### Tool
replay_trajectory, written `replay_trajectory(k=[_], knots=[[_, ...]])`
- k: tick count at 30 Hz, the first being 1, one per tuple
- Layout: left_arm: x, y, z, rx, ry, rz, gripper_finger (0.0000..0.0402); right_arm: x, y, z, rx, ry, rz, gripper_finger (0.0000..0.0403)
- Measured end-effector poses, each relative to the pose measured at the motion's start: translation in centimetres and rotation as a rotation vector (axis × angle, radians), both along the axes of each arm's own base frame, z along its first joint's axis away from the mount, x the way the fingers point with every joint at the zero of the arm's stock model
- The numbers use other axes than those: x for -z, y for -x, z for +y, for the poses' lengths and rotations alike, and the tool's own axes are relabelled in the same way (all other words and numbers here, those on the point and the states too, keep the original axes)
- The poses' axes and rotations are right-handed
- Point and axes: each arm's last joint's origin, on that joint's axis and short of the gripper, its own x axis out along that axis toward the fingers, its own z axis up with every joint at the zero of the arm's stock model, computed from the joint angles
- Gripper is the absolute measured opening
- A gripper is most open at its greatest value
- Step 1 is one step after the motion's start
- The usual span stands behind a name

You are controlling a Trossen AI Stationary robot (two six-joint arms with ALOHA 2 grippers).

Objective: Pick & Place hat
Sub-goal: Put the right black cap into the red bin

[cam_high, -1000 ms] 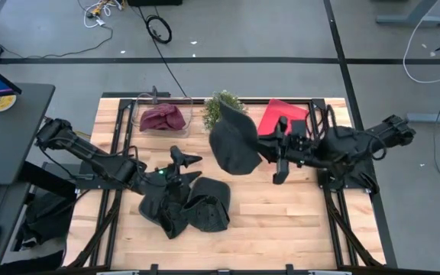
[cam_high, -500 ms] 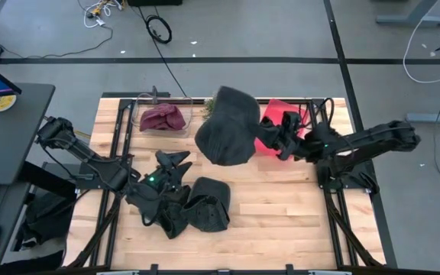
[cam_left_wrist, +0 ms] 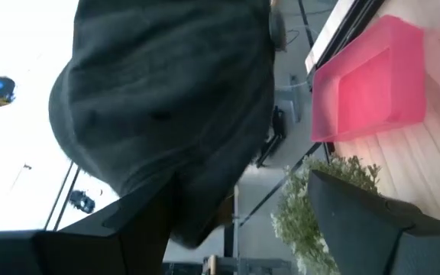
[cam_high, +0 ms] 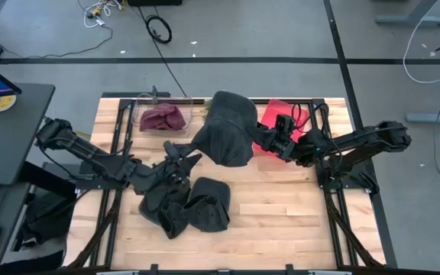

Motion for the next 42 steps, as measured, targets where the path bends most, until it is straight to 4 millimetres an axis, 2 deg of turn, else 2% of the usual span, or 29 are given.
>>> replay_trajectory(k=[5,13,18,20,23,31,36,42], knots=[[0.0,-0.9,0.4,0.005,-0.063,0.015,0.0295,0.0,0.0,0.1,-0.003,0.001,0.0,0.0002],[-0.2,-2.4,-0.3,0.047,-0.223,0.003,0.0295,0.0,0.0,0.1,-0.013,0.004,0.004,0.0002],[0.2,-3.0,0.0,0.023,-0.273,0.037,0.0286,0.0,0.0,0.2,-0.038,0.003,0.001,0.0003],[0.1,-3.0,0.2,0.017,-0.265,0.025,0.0268,0.0,0.0,0.2,-0.036,0.007,0.001,0.0004],[-0.4,-2.9,0.3,-0.022,-0.24,-0.02,0.0218,0.0,0.0,0.2,-0.032,0.012,0.005,0.0005],[-1.1,-2.5,0.2,-0.058,-0.201,-0.083,0.002,0.3,-0.3,0.3,-0.041,0.046,0.052,0.0008],[-1.0,-2.4,0.3,-0.091,-0.184,-0.08,0.0007,0.8,-0.6,0.5,-0.008,0.128,0.141,0.0046],[-1.0,-2.2,-0.1,-0.086,-0.168,-0.088,0.0004,0.7,-0.3,0.4,0.072,0.258,0.201,0.0159]])
